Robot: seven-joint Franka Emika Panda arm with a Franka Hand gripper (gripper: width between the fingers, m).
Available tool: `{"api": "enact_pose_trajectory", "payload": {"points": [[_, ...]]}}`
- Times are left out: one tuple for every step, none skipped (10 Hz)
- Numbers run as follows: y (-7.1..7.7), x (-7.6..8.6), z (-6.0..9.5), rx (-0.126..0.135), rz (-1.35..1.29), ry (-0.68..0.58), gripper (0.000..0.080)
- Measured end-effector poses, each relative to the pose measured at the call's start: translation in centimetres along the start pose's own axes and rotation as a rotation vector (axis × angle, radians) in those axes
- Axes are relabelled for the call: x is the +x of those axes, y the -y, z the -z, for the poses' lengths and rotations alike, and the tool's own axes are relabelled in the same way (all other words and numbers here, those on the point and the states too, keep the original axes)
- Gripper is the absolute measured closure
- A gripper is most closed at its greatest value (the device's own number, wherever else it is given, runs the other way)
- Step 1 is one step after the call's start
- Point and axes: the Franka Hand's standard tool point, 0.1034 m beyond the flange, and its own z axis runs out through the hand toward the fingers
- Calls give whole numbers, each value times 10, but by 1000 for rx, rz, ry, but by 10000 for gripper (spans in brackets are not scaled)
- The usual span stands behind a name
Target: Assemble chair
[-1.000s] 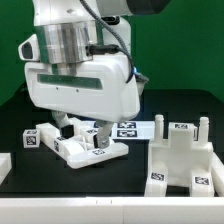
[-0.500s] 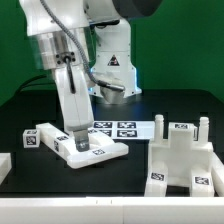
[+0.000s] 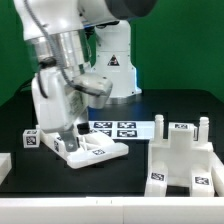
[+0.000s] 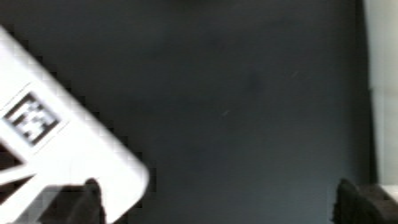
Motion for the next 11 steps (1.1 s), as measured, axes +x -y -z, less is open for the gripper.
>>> {"api": "enact_pose_trajectory", "payload": {"points": [[2, 1, 4, 8, -105, 16, 151], [11, -1, 10, 21, -164, 23, 151], [9, -2, 7, 17, -199, 21, 151], [8, -2, 6, 16, -183, 20, 151], [8, -2, 5, 15, -183, 19, 151], [8, -2, 5, 15, -183, 19, 151], [8, -1, 5, 14, -179, 19, 151], [2, 4, 3, 16, -168, 26, 151], [-13, 14, 1, 22, -192, 38, 151], [-24, 21, 3, 15, -221, 45, 151], [-22, 23, 6, 23, -231, 45, 151]]}}
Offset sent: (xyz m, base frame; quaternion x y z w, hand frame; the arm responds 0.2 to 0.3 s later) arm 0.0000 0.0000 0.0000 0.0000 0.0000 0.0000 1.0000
